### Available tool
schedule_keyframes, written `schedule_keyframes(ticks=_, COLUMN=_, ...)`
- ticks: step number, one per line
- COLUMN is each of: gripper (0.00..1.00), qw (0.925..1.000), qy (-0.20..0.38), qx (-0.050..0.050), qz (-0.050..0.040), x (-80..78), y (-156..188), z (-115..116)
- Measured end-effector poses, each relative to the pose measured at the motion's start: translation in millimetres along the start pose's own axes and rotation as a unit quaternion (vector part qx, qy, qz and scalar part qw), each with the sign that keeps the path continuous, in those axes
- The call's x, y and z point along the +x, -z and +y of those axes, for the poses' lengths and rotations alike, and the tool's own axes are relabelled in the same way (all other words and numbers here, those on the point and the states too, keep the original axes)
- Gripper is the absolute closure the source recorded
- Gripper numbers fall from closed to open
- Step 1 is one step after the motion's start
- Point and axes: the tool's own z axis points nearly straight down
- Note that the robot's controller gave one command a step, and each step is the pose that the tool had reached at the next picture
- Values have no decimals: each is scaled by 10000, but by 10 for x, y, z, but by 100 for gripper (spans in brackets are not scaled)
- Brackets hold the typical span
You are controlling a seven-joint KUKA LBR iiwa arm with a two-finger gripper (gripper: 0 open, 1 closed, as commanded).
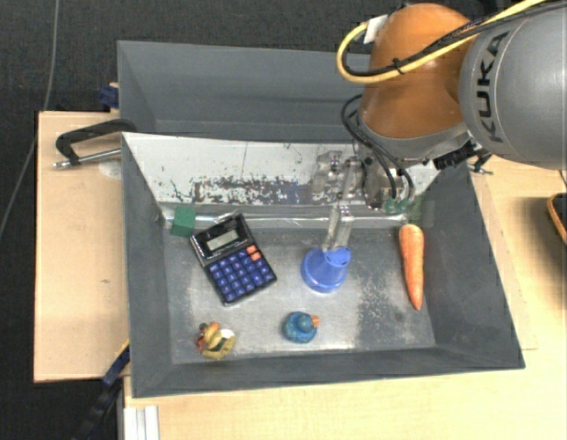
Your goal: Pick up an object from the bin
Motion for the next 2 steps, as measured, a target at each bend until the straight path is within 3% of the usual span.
schedule_keyframes(ticks=1, gripper=0, qw=10000, qy=-8, qx=-4, qz=-45, x=-13, y=53, z=-2)
schedule_keyframes(ticks=2, gripper=0, qw=9998, qy=201, qx=-6, qz=-44, x=-55, y=-725, z=530)
